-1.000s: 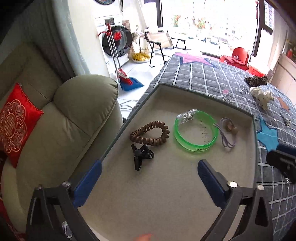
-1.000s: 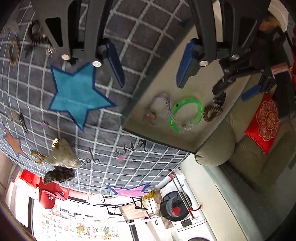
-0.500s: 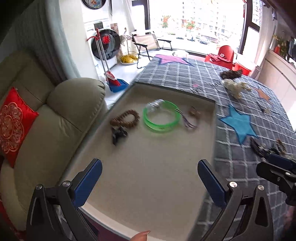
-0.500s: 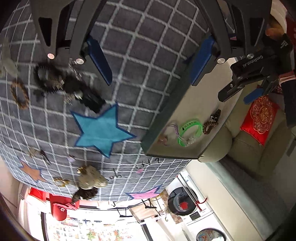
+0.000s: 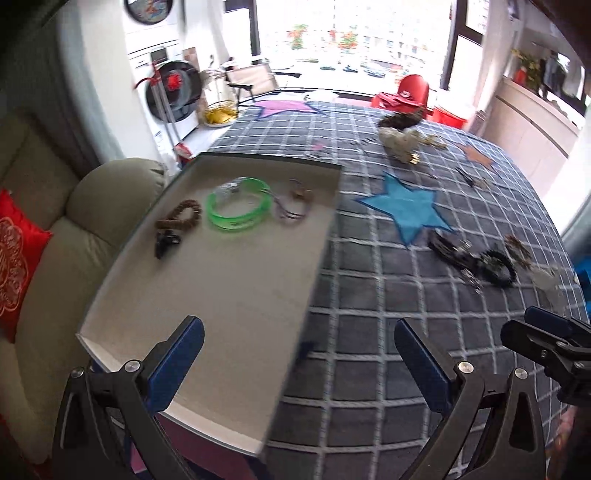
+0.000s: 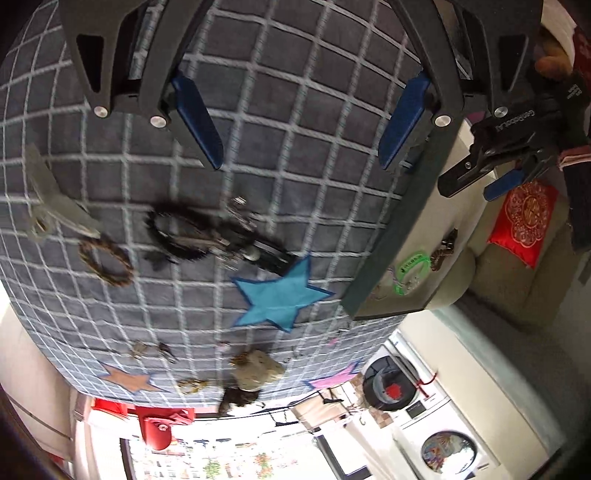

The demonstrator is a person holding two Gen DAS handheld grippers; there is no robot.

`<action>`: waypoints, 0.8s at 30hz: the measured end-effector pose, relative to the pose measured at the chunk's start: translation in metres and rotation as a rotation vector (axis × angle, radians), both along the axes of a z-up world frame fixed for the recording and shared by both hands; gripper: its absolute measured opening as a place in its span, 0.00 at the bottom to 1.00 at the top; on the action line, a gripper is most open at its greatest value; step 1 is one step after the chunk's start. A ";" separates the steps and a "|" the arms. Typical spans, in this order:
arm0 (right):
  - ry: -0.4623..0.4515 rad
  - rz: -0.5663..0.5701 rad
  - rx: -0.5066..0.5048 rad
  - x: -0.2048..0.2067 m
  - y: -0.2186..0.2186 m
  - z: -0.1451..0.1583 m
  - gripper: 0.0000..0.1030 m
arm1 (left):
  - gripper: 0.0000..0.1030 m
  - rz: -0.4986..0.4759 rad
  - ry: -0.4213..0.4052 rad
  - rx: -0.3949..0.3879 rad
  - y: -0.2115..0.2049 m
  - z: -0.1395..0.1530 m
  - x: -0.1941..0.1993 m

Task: Organize jewelry
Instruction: 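Move both tools back toward the keychains and beaded bracelet on the bedspread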

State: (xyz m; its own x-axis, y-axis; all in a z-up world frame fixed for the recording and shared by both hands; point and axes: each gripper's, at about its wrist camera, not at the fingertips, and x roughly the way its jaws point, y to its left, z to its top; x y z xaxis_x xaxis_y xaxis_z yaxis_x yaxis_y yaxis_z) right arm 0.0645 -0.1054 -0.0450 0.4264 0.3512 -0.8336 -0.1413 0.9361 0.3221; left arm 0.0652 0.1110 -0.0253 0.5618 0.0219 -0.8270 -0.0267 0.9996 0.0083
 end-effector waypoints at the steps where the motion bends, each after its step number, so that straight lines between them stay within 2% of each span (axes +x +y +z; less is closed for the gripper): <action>1: 0.005 -0.008 -0.006 -0.002 -0.006 -0.002 0.85 | 1.00 -0.008 0.003 0.000 -0.004 -0.001 -0.001; 10: 0.037 -0.093 -0.048 -0.013 -0.058 -0.016 0.85 | 1.00 -0.073 0.036 0.001 -0.048 -0.016 0.002; 18: 0.047 -0.135 -0.054 -0.009 -0.083 -0.026 0.85 | 1.00 -0.093 0.047 -0.018 -0.068 -0.023 0.017; 24: 0.025 -0.120 -0.031 -0.002 -0.095 -0.016 0.85 | 1.00 -0.109 0.056 -0.067 -0.076 -0.024 0.033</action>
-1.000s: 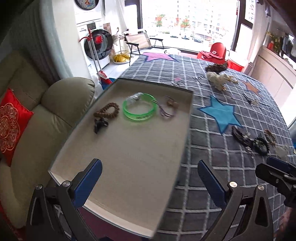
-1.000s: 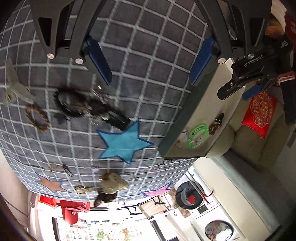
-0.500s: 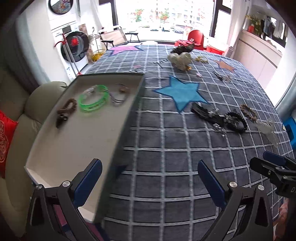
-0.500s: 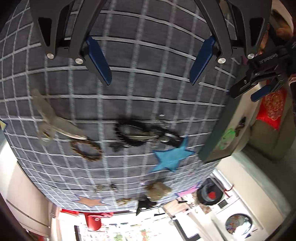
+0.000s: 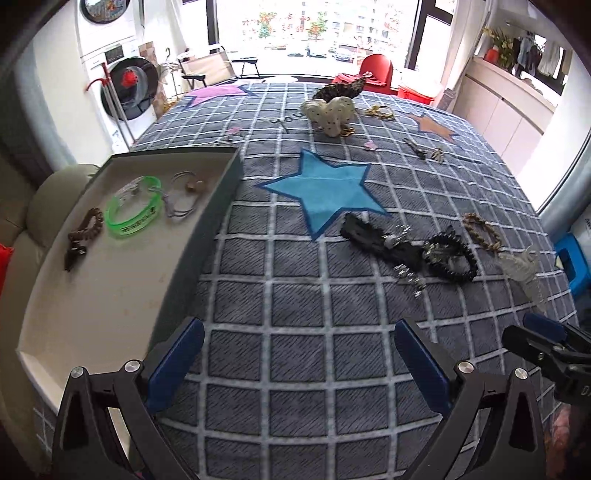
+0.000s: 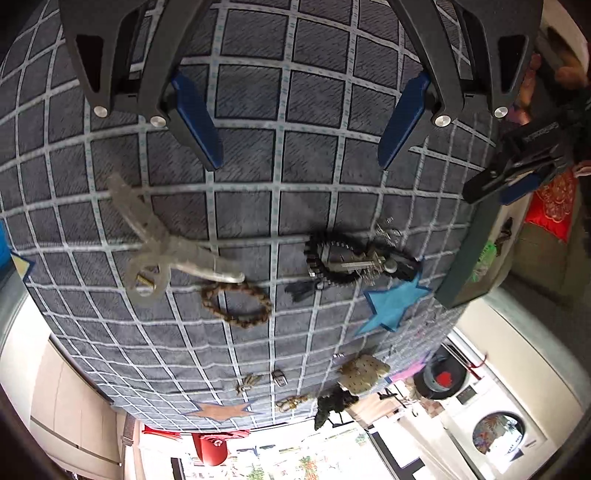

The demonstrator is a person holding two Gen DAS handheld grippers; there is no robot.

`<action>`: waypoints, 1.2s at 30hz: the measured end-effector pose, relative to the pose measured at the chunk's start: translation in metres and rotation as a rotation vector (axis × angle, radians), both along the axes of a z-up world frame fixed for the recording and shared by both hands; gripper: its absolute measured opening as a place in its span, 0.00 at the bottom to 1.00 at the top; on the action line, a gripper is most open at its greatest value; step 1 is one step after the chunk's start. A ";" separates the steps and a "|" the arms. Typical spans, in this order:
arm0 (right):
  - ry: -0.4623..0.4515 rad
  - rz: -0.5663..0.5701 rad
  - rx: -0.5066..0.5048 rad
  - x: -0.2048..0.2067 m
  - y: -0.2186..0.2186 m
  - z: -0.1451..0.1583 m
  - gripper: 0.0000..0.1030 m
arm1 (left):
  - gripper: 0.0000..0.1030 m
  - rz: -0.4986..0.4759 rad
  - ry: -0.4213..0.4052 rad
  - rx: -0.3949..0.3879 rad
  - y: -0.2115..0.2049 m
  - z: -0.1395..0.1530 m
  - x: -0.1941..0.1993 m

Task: Organize jewelry
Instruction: 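Move both tools back toward the keychains and beaded bracelet on the bedspread, then grasp the silver chain keychain with the left tool while the right tool grasps the braided brown bracelet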

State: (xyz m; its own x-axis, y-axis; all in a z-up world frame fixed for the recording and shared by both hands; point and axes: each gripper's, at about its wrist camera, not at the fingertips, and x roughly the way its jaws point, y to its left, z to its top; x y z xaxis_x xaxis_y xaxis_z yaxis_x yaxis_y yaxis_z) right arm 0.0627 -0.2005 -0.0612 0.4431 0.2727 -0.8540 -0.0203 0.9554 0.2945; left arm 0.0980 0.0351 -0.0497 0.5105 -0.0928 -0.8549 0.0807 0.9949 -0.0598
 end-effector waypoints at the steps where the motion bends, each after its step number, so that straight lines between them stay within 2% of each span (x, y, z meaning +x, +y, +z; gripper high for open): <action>1: -0.016 0.006 -0.002 0.002 -0.001 0.005 0.85 | 1.00 -0.006 0.001 -0.012 -0.003 0.000 0.002; 4: -0.064 0.020 -0.017 0.011 -0.005 0.022 0.85 | 1.00 -0.033 0.007 -0.034 -0.014 -0.002 0.008; 8: -0.103 0.017 -0.087 0.029 -0.011 0.033 0.85 | 1.00 -0.070 0.013 -0.036 -0.033 -0.006 0.014; 11: -0.093 0.004 -0.163 0.052 -0.021 0.028 0.85 | 0.99 -0.091 0.010 -0.029 -0.047 -0.008 0.017; 15: -0.032 0.012 -0.216 0.081 -0.032 0.008 0.85 | 0.98 -0.103 0.017 -0.022 -0.059 -0.014 0.022; 17: -0.011 0.029 -0.233 0.088 -0.034 0.001 0.85 | 0.85 -0.110 0.022 -0.016 -0.064 -0.017 0.025; 19: 0.012 0.059 -0.254 0.096 -0.032 -0.009 0.85 | 0.85 -0.113 0.039 -0.009 -0.068 -0.022 0.028; 22: 0.027 0.103 -0.287 0.105 -0.026 -0.018 0.85 | 0.74 -0.118 0.054 -0.002 -0.074 -0.028 0.031; 29: 0.016 0.157 -0.335 0.117 -0.012 -0.027 0.83 | 0.72 -0.128 0.033 0.031 -0.086 -0.030 0.033; 33: 0.001 0.159 -0.337 0.117 -0.008 -0.027 0.79 | 0.55 -0.142 0.017 0.047 -0.093 -0.029 0.031; 35: -0.003 0.162 -0.336 0.116 -0.007 -0.027 0.76 | 0.40 -0.150 0.012 0.047 -0.096 -0.027 0.030; 36: -0.005 0.164 -0.336 0.115 -0.006 -0.026 0.72 | 0.37 -0.152 0.011 0.046 -0.096 -0.027 0.029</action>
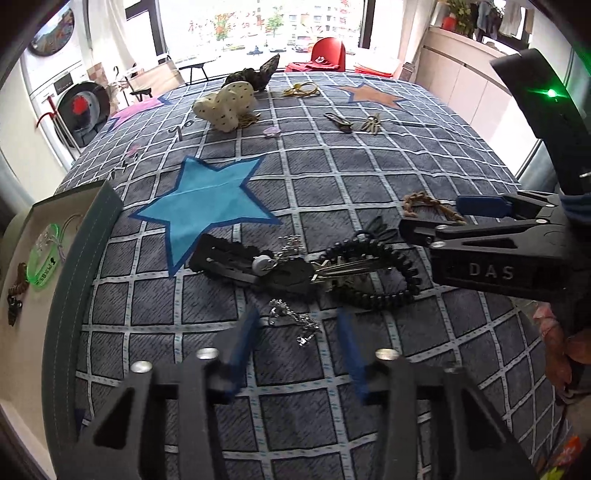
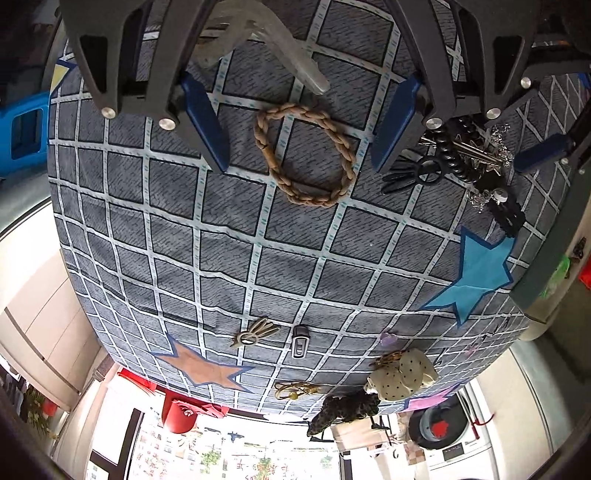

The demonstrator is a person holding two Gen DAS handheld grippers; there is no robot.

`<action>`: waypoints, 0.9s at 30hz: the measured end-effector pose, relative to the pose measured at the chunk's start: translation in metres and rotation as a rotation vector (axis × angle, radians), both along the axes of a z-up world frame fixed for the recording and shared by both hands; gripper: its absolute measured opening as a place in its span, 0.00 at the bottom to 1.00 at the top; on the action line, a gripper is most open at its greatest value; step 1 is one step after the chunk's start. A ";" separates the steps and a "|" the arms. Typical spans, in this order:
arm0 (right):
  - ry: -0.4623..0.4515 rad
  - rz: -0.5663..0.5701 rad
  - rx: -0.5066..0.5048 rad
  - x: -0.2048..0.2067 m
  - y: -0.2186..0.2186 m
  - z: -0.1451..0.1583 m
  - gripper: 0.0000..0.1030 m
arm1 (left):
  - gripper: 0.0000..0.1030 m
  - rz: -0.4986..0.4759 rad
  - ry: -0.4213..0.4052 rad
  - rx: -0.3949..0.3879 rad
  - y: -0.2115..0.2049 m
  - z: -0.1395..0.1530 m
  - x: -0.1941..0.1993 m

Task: Organize jewelry
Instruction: 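Grasp the silver chain keychain with the left tool while the right tool grasps the braided brown bracelet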

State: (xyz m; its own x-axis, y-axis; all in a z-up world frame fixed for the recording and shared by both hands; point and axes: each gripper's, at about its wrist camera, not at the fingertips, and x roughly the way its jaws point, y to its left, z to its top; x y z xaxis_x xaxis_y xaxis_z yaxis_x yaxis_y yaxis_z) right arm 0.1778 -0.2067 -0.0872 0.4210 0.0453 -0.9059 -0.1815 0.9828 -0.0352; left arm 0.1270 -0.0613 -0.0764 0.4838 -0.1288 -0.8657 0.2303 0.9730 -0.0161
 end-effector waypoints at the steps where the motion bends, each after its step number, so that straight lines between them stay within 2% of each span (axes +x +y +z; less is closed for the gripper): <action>1: -0.001 0.003 0.001 -0.001 0.001 0.001 0.69 | 0.33 -0.001 0.001 -0.002 0.000 0.000 0.000; 2: -0.002 0.007 0.001 -0.002 0.002 0.002 0.63 | 0.29 -0.001 0.001 -0.003 0.000 0.000 -0.001; 4: -0.004 0.018 0.003 -0.004 0.006 0.004 0.51 | 0.29 -0.001 0.005 -0.017 0.002 0.001 -0.001; 8: -0.011 0.007 0.005 -0.007 0.010 0.005 0.11 | 0.29 0.005 0.014 -0.058 0.010 0.003 -0.003; 12: -0.023 -0.024 0.021 -0.011 0.008 0.006 0.11 | 0.29 0.013 0.007 -0.095 0.020 0.008 -0.008; 17: -0.048 -0.078 0.134 -0.023 -0.004 0.022 0.11 | 0.29 0.023 -0.020 -0.116 0.035 0.021 -0.016; 27: -0.082 -0.063 0.191 -0.052 0.007 0.050 0.11 | 0.29 0.028 -0.073 -0.141 0.058 0.046 -0.043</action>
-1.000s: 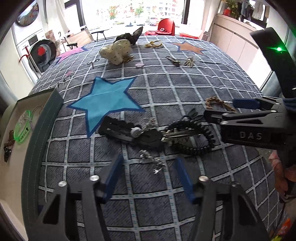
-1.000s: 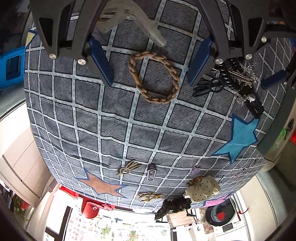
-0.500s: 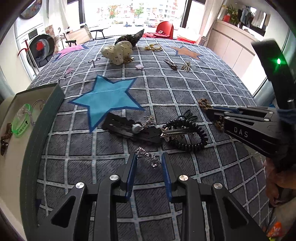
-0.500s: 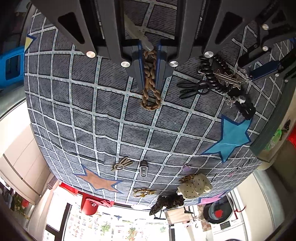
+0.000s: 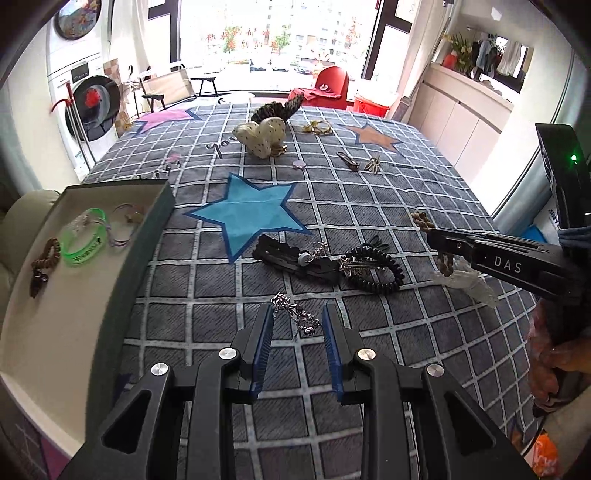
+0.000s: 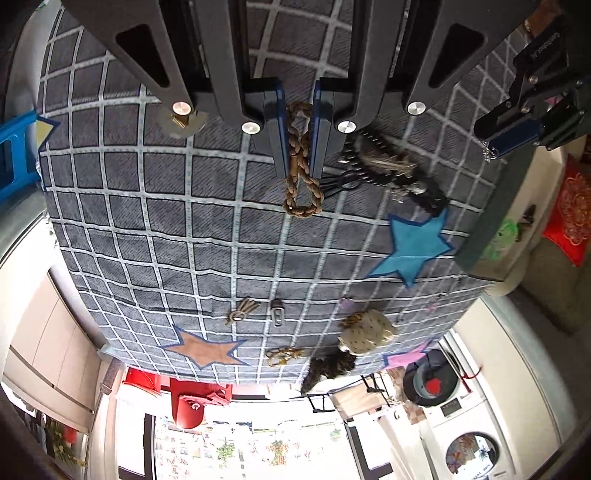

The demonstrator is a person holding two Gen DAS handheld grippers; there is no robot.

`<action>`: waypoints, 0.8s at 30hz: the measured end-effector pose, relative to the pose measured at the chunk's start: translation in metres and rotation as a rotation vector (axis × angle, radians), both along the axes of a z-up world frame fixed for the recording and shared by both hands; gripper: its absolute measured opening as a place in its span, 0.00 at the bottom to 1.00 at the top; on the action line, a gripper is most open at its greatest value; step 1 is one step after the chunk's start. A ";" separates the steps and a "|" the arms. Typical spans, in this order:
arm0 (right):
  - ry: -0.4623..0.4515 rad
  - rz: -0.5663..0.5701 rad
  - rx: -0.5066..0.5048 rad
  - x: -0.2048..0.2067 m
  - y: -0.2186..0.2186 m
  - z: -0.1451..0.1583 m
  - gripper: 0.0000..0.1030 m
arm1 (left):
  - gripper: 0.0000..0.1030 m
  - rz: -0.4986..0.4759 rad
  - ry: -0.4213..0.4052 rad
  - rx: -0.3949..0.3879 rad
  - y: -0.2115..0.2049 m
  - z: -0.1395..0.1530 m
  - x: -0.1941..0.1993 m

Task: Organize jewelry
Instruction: 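Grasp the silver chain keychain with the left tool while the right tool grasps the braided brown bracelet, then carry the chain keychain and braided bracelet into the box tray and release both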

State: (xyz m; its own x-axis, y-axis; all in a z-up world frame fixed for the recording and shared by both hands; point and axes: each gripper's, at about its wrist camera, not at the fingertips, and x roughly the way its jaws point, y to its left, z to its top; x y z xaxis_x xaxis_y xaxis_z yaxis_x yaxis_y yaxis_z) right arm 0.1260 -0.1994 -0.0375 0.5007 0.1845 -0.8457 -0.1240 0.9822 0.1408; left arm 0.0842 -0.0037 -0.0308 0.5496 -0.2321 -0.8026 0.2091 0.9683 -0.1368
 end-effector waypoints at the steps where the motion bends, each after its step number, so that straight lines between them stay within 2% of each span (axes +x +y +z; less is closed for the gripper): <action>1: -0.003 0.002 0.010 -0.003 0.002 0.003 0.11 | 0.29 0.001 -0.005 0.001 0.002 0.002 -0.003; 11: -0.003 0.041 0.066 -0.032 0.029 0.018 0.11 | 0.29 0.043 -0.033 0.001 0.031 0.013 -0.026; 24: 0.027 0.100 0.063 -0.047 0.078 0.015 0.11 | 0.29 0.115 -0.060 -0.016 0.081 0.017 -0.046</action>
State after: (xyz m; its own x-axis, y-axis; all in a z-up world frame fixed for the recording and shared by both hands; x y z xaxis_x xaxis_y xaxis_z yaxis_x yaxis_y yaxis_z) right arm 0.0791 -0.1218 -0.0221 0.4541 0.2853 -0.8440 -0.2161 0.9543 0.2064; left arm 0.0387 0.0769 -0.0140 0.6204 -0.1772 -0.7640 0.1055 0.9841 -0.1426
